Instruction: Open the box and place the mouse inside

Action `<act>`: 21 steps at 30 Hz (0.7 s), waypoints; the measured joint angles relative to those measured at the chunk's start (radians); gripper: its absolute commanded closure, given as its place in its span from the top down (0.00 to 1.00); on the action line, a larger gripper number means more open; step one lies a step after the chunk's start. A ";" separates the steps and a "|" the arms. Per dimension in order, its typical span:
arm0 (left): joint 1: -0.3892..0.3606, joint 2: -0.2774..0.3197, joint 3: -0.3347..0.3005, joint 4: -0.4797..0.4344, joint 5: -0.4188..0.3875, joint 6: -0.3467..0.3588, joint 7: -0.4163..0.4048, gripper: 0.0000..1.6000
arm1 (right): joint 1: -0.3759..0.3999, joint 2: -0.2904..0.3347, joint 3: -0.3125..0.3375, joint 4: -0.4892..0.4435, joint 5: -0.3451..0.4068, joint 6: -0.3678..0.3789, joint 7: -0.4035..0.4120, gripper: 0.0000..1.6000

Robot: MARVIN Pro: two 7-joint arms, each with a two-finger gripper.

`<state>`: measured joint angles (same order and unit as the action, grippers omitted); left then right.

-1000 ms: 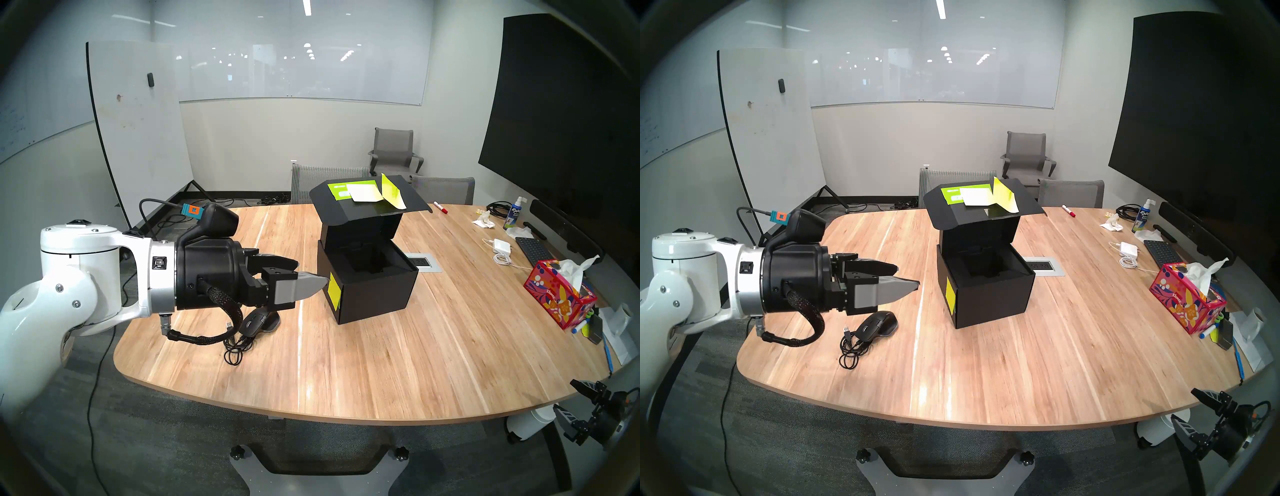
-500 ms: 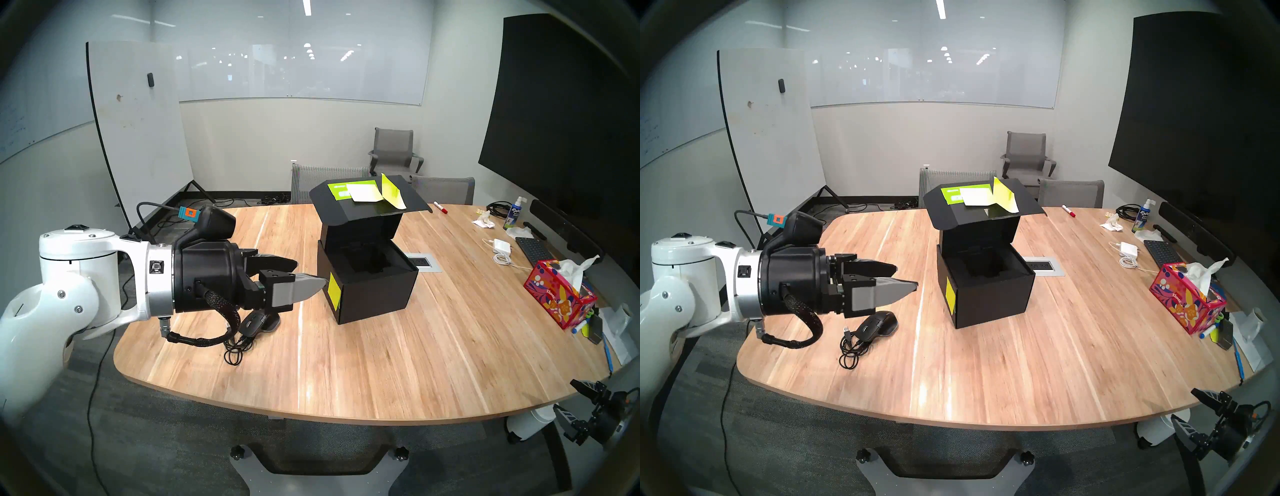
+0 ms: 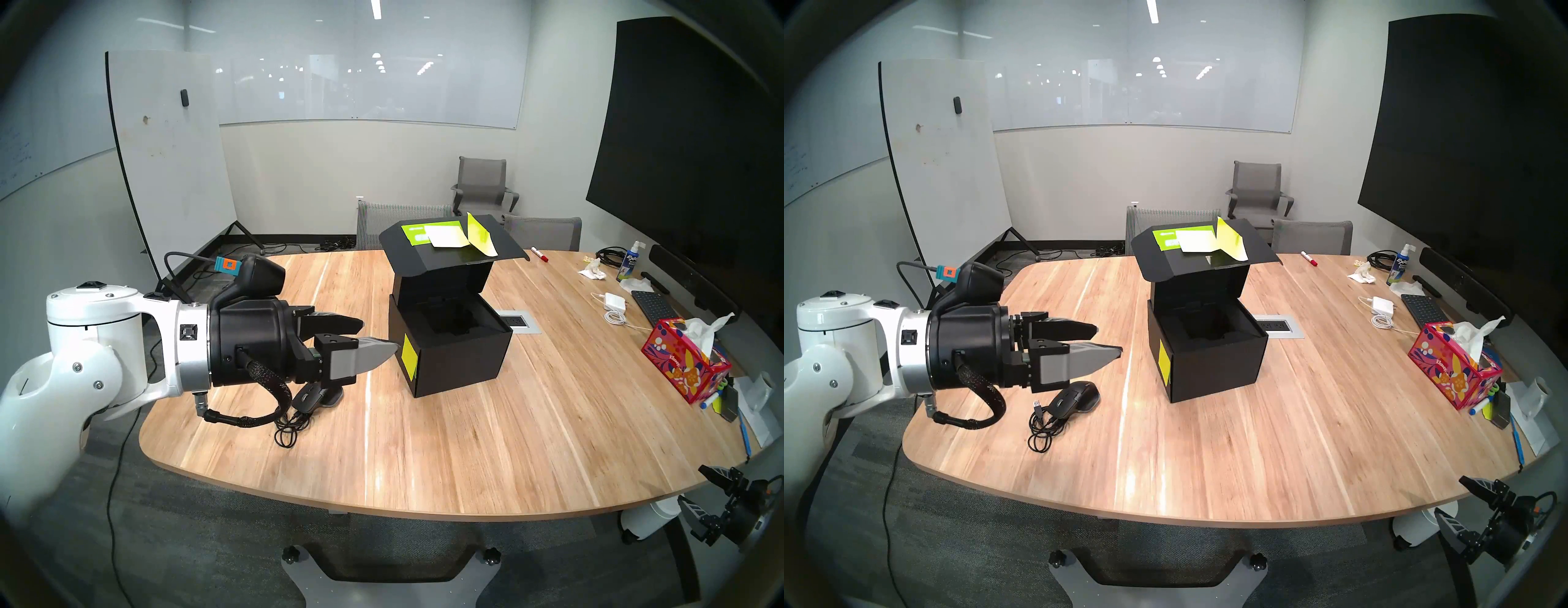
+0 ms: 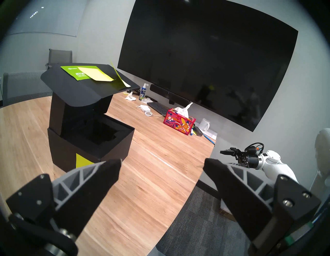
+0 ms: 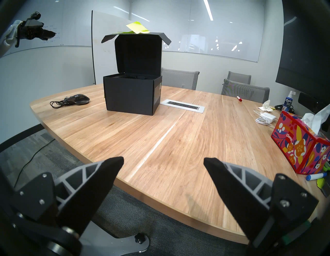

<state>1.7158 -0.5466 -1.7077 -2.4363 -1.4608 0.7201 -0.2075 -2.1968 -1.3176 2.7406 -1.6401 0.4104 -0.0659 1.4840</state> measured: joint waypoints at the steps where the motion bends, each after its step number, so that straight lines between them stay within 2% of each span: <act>1: 0.002 -0.001 -0.002 0.000 0.002 -0.001 -0.002 1.00 | 0.000 0.000 0.000 0.000 0.000 0.000 0.000 1.00; 12: 0.023 -0.011 -0.016 0.000 0.026 -0.008 -0.027 1.00 | 0.003 0.002 -0.001 0.000 0.000 0.001 0.000 1.00; 21: 0.038 -0.020 -0.026 0.000 0.046 -0.013 -0.046 1.00 | 0.033 0.035 -0.025 0.001 -0.003 0.016 -0.002 1.00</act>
<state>1.7535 -0.5667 -1.7332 -2.4364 -1.4151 0.7070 -0.2536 -2.1636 -1.2830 2.7153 -1.6392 0.4075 -0.0500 1.4818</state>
